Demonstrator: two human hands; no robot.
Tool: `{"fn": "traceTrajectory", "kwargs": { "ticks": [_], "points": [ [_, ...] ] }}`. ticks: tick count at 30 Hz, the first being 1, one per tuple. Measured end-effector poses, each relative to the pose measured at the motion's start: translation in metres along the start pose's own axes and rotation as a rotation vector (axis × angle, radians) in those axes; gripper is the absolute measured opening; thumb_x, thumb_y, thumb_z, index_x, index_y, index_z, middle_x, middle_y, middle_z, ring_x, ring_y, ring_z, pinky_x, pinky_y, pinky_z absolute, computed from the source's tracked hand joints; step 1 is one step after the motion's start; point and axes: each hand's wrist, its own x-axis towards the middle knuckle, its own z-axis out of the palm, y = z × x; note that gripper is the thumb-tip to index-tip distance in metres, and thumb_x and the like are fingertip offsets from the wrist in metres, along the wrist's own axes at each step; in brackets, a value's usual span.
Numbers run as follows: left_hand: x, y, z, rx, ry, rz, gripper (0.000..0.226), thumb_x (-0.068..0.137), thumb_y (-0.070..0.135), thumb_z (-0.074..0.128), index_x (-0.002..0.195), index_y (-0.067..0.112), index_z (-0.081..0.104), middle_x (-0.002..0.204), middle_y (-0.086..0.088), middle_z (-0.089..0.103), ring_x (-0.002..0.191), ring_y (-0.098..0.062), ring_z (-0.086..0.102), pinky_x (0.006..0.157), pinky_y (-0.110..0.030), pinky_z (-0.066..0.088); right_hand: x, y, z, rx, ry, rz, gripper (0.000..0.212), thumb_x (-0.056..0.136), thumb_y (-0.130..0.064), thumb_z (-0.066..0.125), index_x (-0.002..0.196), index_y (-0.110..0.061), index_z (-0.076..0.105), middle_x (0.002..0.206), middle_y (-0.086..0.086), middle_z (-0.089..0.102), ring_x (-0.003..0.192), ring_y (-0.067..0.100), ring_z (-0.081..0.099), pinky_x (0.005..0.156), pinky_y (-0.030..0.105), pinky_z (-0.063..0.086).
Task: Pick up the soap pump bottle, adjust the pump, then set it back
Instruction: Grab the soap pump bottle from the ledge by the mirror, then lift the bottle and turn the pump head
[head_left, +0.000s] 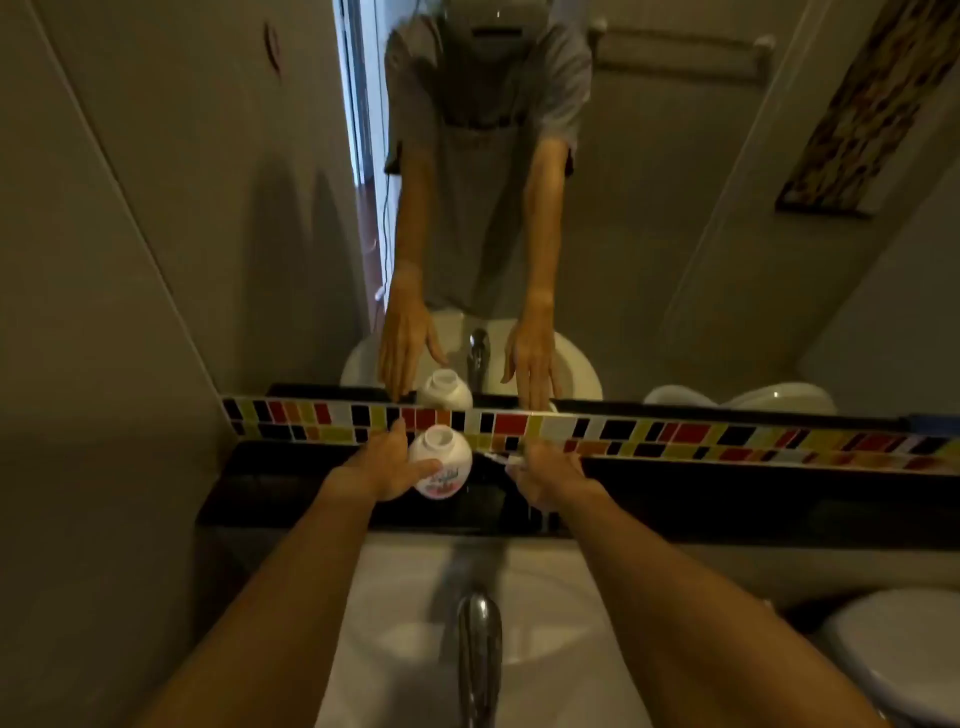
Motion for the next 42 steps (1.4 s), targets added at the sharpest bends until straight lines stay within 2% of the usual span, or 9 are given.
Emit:
{"fn": "traceTrajectory", "kwargs": {
  "ticks": [5,10,13,17,20,24,37,39,42],
  "points": [
    [0.014,-0.021,0.03,-0.128,0.09,0.087,0.089,0.064,0.039,0.086,0.137,0.017,0.04,0.134,-0.007,0.056,0.12,-0.027,0.055,0.097,-0.04,0.048,0.017,0.011,0.022,-0.051,0.042,0.021,0.051,0.098,-0.022,0.05,0.146,-0.017,0.035,0.15,0.012,0.044,0.141,0.037,0.037,0.118,0.063,0.016],
    [0.019,-0.028,0.053,-0.24,0.17,0.121,0.073,0.061,0.035,0.089,0.12,0.022,0.047,0.122,0.0,0.06,0.104,-0.014,0.059,0.08,-0.029,0.051,0.016,0.025,0.035,-0.102,0.113,0.015,0.052,0.09,-0.017,0.065,0.138,-0.019,0.045,0.143,0.012,0.051,0.132,0.035,0.048,0.11,0.059,0.035],
    [0.015,-0.03,0.052,-0.225,0.199,0.122,0.073,0.06,0.035,0.09,0.118,0.022,0.048,0.122,-0.001,0.061,0.1,-0.011,0.057,0.075,-0.025,0.051,0.009,0.036,0.033,-0.104,0.16,-0.005,0.052,0.089,-0.017,0.066,0.137,-0.019,0.046,0.143,0.011,0.05,0.131,0.033,0.048,0.108,0.056,0.036],
    [-0.001,-0.035,0.027,-0.085,0.294,0.17,0.071,0.059,0.036,0.09,0.114,0.019,0.049,0.118,-0.006,0.058,0.103,-0.021,0.059,0.078,-0.036,0.056,-0.005,0.044,0.018,-0.009,0.218,-0.071,0.046,0.089,-0.016,0.066,0.131,-0.021,0.047,0.136,0.01,0.055,0.126,0.031,0.052,0.107,0.053,0.041],
    [-0.018,-0.031,0.008,0.077,0.311,0.174,0.068,0.059,0.037,0.088,0.113,0.02,0.049,0.113,-0.006,0.052,0.101,-0.027,0.057,0.074,-0.034,0.048,-0.02,0.038,0.001,0.05,0.243,-0.168,0.044,0.089,-0.018,0.067,0.129,-0.021,0.049,0.131,0.008,0.058,0.122,0.028,0.056,0.102,0.049,0.048],
    [-0.043,-0.013,-0.004,0.161,0.274,0.17,0.072,0.062,0.034,0.087,0.122,0.02,0.049,0.121,-0.009,0.047,0.107,-0.031,0.056,0.086,-0.044,0.051,-0.039,0.021,-0.015,0.025,0.257,-0.276,0.049,0.087,-0.015,0.07,0.132,-0.019,0.051,0.133,0.01,0.058,0.125,0.026,0.055,0.106,0.046,0.047],
    [-0.079,0.056,0.012,0.249,0.245,0.403,0.075,0.063,0.044,0.082,0.127,0.03,0.045,0.128,-0.001,0.043,0.113,-0.022,0.049,0.096,-0.045,0.051,-0.077,-0.01,-0.032,-0.216,0.288,-0.463,0.054,0.081,-0.021,0.073,0.132,-0.02,0.055,0.131,0.007,0.061,0.121,0.026,0.056,0.104,0.043,0.046],
    [-0.079,0.057,0.009,0.227,0.211,0.407,0.075,0.062,0.048,0.081,0.126,0.031,0.046,0.127,0.001,0.048,0.112,-0.019,0.052,0.094,-0.043,0.053,-0.079,-0.01,-0.037,-0.258,0.278,-0.478,0.058,0.081,-0.024,0.072,0.135,-0.021,0.052,0.134,0.007,0.06,0.126,0.027,0.054,0.108,0.049,0.041],
    [-0.081,0.053,0.005,0.031,0.159,0.38,0.072,0.06,0.05,0.082,0.122,0.034,0.049,0.121,0.006,0.057,0.103,-0.014,0.06,0.085,-0.034,0.057,-0.083,-0.009,-0.044,-0.292,0.397,-0.526,0.071,0.079,-0.032,0.072,0.143,-0.022,0.043,0.149,0.009,0.048,0.144,0.028,0.035,0.118,0.066,0.014]
  ]
}}
